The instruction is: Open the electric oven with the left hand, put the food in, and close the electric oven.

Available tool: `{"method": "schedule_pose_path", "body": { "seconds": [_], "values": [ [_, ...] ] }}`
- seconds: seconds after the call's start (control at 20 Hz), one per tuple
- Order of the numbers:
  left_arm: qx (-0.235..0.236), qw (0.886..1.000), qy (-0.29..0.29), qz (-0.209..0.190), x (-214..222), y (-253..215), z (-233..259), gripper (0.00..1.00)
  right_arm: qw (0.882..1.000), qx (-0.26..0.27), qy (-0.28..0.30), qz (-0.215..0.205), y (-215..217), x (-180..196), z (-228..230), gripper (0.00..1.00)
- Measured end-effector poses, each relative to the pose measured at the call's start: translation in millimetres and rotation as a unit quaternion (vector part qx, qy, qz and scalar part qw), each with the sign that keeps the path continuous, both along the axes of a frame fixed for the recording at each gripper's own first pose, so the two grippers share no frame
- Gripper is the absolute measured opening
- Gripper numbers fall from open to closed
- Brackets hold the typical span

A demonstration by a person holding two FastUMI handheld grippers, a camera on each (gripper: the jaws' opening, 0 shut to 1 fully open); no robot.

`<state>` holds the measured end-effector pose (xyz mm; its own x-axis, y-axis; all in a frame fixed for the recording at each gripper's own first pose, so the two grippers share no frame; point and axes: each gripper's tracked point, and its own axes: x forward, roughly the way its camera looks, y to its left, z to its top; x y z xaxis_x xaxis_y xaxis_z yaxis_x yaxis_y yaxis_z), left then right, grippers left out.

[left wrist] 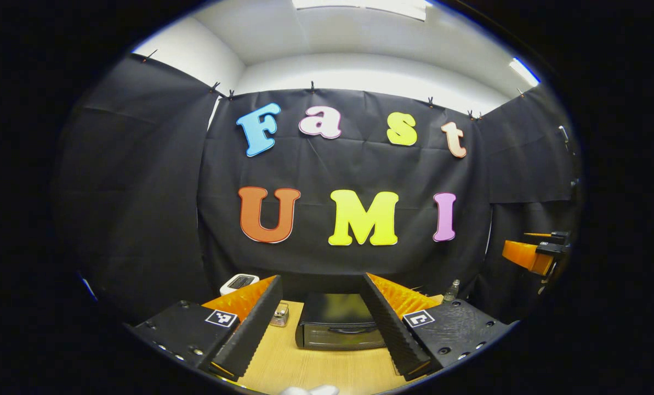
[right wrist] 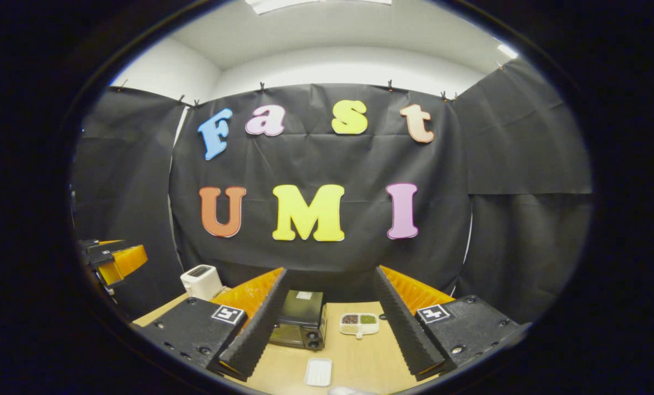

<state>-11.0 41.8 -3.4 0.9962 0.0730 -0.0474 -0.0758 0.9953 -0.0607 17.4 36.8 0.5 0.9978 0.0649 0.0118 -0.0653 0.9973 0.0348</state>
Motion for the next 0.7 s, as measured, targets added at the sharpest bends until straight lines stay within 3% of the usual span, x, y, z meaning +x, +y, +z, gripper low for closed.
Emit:
{"method": "schedule_pose_path", "body": {
  "seconds": [0.7],
  "values": [
    [0.002,1.000,-0.005,0.007,-6.3,2.6,6.8,0.93,1.000,-0.015,-0.005,0.010,10.6,-2.2,8.7,0.95]
  ]
}}
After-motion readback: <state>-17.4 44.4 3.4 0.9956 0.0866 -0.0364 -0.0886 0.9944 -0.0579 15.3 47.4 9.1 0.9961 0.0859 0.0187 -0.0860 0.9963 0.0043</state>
